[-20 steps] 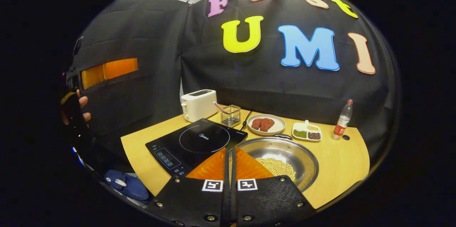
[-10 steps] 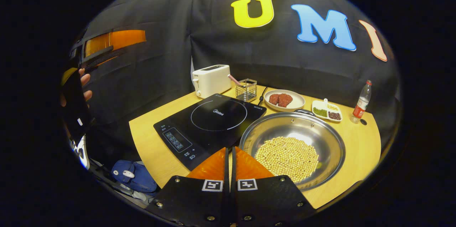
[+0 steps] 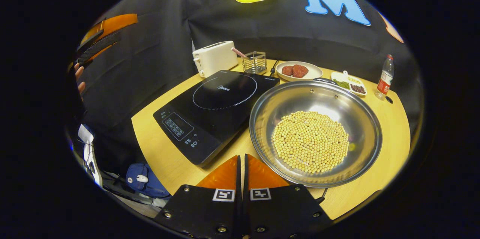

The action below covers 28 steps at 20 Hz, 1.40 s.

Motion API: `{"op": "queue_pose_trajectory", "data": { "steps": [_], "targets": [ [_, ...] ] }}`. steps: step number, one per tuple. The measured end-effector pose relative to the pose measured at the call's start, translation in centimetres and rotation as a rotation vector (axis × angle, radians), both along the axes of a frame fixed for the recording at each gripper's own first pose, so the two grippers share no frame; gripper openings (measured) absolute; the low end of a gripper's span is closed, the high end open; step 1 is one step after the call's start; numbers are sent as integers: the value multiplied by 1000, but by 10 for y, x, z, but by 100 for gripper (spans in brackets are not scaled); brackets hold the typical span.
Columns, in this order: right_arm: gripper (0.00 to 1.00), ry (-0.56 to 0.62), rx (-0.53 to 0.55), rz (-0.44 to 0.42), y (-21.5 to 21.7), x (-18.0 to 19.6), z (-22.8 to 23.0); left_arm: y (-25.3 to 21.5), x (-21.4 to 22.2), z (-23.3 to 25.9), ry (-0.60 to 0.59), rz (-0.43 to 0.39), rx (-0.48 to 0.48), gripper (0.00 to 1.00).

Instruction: First push the handle of the pot to place it horizontally, then grasp the pot with both hands and set it on the induction cooktop.

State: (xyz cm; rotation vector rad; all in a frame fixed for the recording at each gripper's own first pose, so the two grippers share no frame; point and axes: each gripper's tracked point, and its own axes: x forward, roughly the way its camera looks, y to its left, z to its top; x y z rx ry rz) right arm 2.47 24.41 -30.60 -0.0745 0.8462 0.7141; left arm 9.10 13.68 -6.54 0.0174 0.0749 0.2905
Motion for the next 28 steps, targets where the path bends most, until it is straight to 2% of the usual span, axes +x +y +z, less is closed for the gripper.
{"op": "queue_pose_trajectory", "data": {
  "steps": [11,18,28],
  "targets": [
    [1,73,-13,-51,-6,0,-15,-15,35,-13,12,-74,-17,100],
    [1,97,-21,-97,-19,0,-16,-43,68,-20,10,-153,-50,100],
    [1,119,-89,-132,-44,-1,-21,-81,105,-28,2,-262,-82,100]
  ]
}}
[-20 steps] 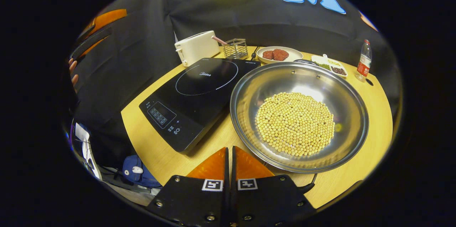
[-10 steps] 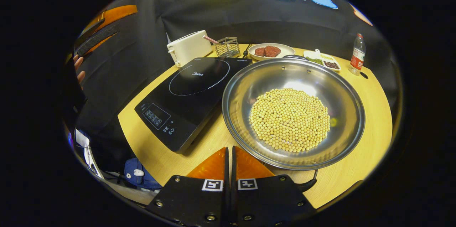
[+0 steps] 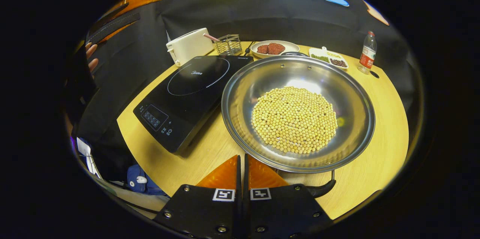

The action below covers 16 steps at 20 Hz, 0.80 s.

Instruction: First push the handle of the pot to place it horizontally, then grasp the pot with both hands and set it on the induction cooktop.

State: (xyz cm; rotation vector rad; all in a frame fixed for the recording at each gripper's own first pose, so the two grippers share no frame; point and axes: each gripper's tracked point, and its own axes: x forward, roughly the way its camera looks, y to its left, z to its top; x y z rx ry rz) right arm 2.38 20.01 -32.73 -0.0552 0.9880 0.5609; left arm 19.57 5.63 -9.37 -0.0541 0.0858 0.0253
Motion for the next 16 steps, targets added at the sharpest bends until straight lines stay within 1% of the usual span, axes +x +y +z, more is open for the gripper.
{"op": "queue_pose_trajectory", "data": {
  "steps": [5,12,16],
  "targets": [
    [0,33,-57,-16,-21,-6,-10,-8,10,-10,16,-29,-19,100],
    [1,52,-144,-94,-66,8,-13,-14,21,-14,23,-61,-43,100],
    [1,44,-209,-98,-90,13,-16,-22,24,-16,28,-72,-45,100]
  ]
}}
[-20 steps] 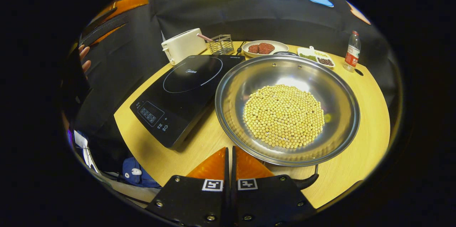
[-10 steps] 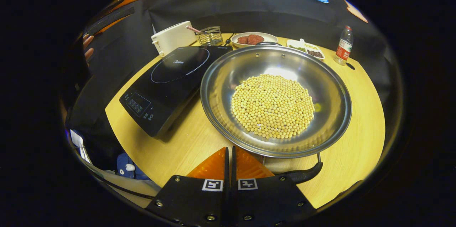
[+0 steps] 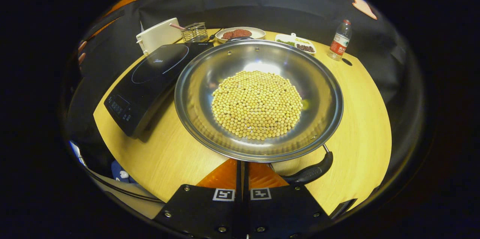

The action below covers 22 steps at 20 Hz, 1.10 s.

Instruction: First push the handle of the pot to place it horizontally, then grasp the pot with both hands and set it on the induction cooktop.

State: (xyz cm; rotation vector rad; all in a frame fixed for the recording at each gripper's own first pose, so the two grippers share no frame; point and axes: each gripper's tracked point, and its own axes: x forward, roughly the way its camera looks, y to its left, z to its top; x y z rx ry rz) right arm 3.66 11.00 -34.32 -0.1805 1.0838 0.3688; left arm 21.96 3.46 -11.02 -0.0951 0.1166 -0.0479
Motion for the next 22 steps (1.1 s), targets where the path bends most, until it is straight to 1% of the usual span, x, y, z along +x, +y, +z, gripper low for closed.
{"op": "queue_pose_trajectory", "data": {
  "steps": [2,4,5,6,13,14,16,17,20,22],
  "targets": [
    [1,-8,-38,5,-14,2,0,-6,2,-1,5,-4,6,100],
    [1,-11,-64,7,-27,5,0,-13,2,-2,13,-5,14,94],
    [1,-9,-68,5,-34,7,0,-17,2,-1,15,-3,16,94],
    [1,-4,-69,2,-40,8,-1,-21,3,0,16,1,20,99],
    [1,2,-94,-7,-83,34,-4,-50,-1,5,22,39,40,100],
    [1,-3,-101,-2,-89,38,-5,-52,-2,6,24,46,45,94],
    [1,-21,-125,18,-100,47,-6,-54,-3,7,24,61,55,94],
    [1,-34,-142,32,-105,52,-6,-55,-5,7,25,68,61,99],
    [1,-84,-194,77,-119,69,-5,-55,-7,8,31,85,74,94],
    [1,-110,-206,99,-123,79,-6,-55,-9,8,34,97,82,94]
  ]
}}
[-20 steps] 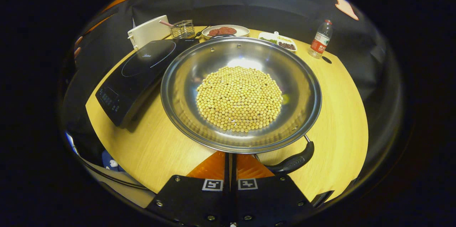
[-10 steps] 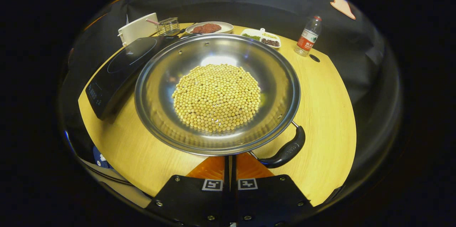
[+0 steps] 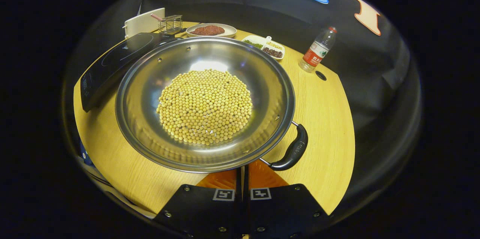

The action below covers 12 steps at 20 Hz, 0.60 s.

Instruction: First push the handle of the pot to place it horizontally, then grasp the pot with both hands and set it on the induction cooktop.

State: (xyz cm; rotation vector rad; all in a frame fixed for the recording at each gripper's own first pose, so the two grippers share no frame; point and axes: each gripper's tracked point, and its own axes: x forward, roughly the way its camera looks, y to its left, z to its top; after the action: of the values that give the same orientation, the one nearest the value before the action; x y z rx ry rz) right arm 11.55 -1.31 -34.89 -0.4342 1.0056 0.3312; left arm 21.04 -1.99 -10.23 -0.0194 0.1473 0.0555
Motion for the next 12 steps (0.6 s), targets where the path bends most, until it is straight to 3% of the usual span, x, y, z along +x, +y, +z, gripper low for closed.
{"op": "queue_pose_trajectory", "data": {
  "steps": [2,3,5,12],
  "targets": [
    [1,-29,-14,20,-2,9,0,0,-3,0,2,12,8,99],
    [1,-46,-23,31,-2,13,-1,1,-5,0,3,18,13,94],
    [1,-81,-38,38,-6,24,0,2,-9,1,6,28,21,94],
    [1,-145,-24,-48,-17,45,5,1,-15,-5,23,52,38,95]
  ]
}}
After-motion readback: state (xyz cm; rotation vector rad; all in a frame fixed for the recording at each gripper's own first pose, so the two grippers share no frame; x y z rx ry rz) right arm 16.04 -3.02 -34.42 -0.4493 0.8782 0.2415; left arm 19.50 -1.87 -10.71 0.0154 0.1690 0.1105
